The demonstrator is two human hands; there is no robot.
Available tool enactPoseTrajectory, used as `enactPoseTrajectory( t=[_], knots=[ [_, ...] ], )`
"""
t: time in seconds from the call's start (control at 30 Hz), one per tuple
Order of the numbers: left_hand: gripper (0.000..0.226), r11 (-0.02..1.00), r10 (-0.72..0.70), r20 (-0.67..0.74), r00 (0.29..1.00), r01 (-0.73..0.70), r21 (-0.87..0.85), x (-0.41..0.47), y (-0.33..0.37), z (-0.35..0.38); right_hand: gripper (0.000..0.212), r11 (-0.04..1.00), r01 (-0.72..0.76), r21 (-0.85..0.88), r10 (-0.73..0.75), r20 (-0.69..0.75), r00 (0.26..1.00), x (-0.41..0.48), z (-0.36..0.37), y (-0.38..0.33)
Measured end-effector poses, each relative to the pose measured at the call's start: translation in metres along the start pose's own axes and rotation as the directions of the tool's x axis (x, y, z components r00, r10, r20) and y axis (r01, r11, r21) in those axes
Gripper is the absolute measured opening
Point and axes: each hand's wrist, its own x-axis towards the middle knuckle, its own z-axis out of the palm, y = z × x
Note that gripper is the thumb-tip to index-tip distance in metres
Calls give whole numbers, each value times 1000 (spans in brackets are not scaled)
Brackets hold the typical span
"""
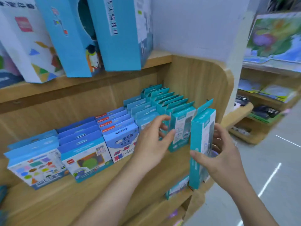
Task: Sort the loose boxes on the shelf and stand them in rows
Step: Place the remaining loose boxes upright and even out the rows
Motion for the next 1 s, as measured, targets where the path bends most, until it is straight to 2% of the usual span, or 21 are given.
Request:
enactPoseTrajectory(
  t=[0.1,0.2,0.3,0.43,0.57,0.63,0.77,0.9,0.97,1.0],
  knots=[
    [31,972,105,-56,993,-90,219,41,4,18,72,995,-17,-98,17,6,1000,10,-12,13],
    [30,893,178,-21,984,-153,423,73,8,26,69,980,-65,-190,71,26,997,17,-10,19],
    [29,821,179,26,984,-164,547,88,4,34,83,936,-86,-340,105,37,994,23,-3,28],
    [27,871,176,-44,983,-135,472,98,2,35,104,869,-92,-486,115,19,993,33,13,35],
    [16,972,18,-130,991,13,235,101,7,31,108,828,-86,-553,80,-34,996,38,37,50],
    [15,976,33,-119,992,-6,218,101,9,31,105,808,-96,-582,63,-77,995,37,46,57],
    [21,946,144,-66,987,-118,301,100,3,32,99,799,-103,-592,28,-135,990,35,54,64],
    [30,978,198,-136,971,-187,87,81,-7,29,86,823,-77,-563,-58,-217,975,34,56,67],
    [27,978,206,-202,958,-197,61,59,-10,30,87,841,-74,-535,-68,-241,968,36,57,67],
    [29,984,179,-191,965,-170,60,48,-11,32,89,856,-74,-512,-66,-250,966,38,58,66]
  ],
)
